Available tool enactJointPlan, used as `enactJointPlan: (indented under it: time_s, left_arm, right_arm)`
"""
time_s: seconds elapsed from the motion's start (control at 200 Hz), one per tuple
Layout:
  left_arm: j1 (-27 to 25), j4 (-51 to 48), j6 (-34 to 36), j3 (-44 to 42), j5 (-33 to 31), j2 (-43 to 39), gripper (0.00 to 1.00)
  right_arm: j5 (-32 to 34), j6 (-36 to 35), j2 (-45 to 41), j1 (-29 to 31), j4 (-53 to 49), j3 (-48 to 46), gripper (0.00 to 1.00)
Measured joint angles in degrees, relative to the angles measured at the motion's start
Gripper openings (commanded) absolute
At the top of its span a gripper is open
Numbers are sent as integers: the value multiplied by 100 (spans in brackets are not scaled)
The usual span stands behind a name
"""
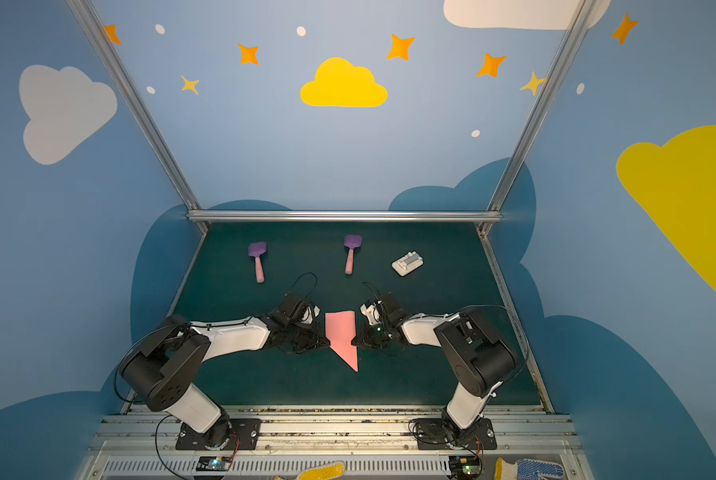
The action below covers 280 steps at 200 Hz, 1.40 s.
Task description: Fold a paper plane with a square sheet of paper (fold left side to right side)
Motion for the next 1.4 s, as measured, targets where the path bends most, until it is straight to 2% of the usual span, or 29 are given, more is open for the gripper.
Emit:
enactJointPlan:
  time_s: [0.18,0.235,0.365,0.481,0.841,1.402]
  left_arm:
    - [-13,-184,-39,52,-4,-92,4]
    - [-24,-267,-66,101,-13,-136,4]
    - [-61,-407,-188,133,-70,-289,4]
    - [-114,-514,-363,138,-138,-402,4]
    - [-299,-713,-1126,151,-269,-450,4]
    - [-323,-942,-1818,258,-245,-745,4]
  right_arm:
    - [85,-245,-258,2,-542,199,0]
    - [131,-334,-437,42,-743,282,5]
    - [348,-522,-916,319,-1145,485,27]
    - [651,-634,-1167,750,-1375,575,34]
    - [2225,-643,-1213,1969,-1823,573,44]
    - [4317,-752,-839,3058,-1930,706,50]
